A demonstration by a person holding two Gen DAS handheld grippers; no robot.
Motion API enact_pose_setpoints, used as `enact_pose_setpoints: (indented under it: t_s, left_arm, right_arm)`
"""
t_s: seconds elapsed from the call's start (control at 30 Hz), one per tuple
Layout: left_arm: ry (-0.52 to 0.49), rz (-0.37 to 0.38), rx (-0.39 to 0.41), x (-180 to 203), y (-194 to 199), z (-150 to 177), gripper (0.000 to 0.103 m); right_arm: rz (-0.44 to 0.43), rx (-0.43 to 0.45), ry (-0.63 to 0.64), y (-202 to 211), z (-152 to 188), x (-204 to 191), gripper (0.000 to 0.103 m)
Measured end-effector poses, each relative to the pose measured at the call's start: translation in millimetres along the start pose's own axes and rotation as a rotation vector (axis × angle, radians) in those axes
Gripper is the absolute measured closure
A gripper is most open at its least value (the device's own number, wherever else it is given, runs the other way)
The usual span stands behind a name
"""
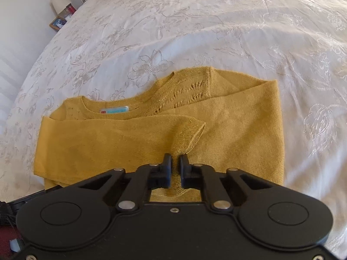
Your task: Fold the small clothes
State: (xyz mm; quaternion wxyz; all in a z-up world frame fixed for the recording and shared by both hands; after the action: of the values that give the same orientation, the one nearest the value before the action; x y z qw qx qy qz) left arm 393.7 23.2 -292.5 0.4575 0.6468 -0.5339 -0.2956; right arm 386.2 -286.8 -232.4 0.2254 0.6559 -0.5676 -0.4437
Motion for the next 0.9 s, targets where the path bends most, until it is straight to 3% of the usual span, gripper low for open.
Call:
enact_pose_setpoints:
  t_s: [0.17, 0.23, 0.4, 0.47, 0.63, 0.9]
  left_arm:
    - [-0.007, 0.000, 0.005, -0.2, -0.9, -0.2, 0.020]
    - [-0.015, 0.001, 0.009, -0.3, -1.3, 0.2, 0.019]
    - [-0.016, 0.001, 0.010, -0.1, -2.0, 0.6, 0.017]
    - [-0.018, 0.000, 0.008, 0.3, -1.9, 0.4, 0.016]
    - [-0.041, 0.010, 0.002, -0.5, 5.9, -1.1, 0.018]
    - [-0.144, 0.014, 0.189, 6.2, 63.2, -17.1, 0.021]
  right_arm:
    - [-0.042, 0.158, 0.055, 56.5, -31.2, -18.8, 0.091]
    - [-0.004, 0.185, 0.038, 69.7, -35.1, -8.1, 0.091]
    - [0.159, 0.060, 0.013, 42.1, -12.0, 45.3, 0.091]
    - [0.182, 0.003, 0.026, 25.5, -1.8, 56.3, 0.091]
    - [0.208, -0.034, 0.053, 10.6, 5.6, 60.2, 0.090]
    - [0.272, -0.085, 0.098, -1.0, 19.6, 68.6, 0.090]
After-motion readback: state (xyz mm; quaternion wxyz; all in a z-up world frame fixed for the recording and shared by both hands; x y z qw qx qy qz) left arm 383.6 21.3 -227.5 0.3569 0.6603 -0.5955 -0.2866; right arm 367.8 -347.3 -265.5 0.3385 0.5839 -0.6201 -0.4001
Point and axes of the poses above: each gripper's, at about its wrist camera, not at the fingertips, and y roughly against the way its jaws point, x to its right, z to its underside, the point moved 10 cm from there along -y, roughly the way its jaws point, and after that the axes turned 7 degrees about y, right-handed, at the moved point
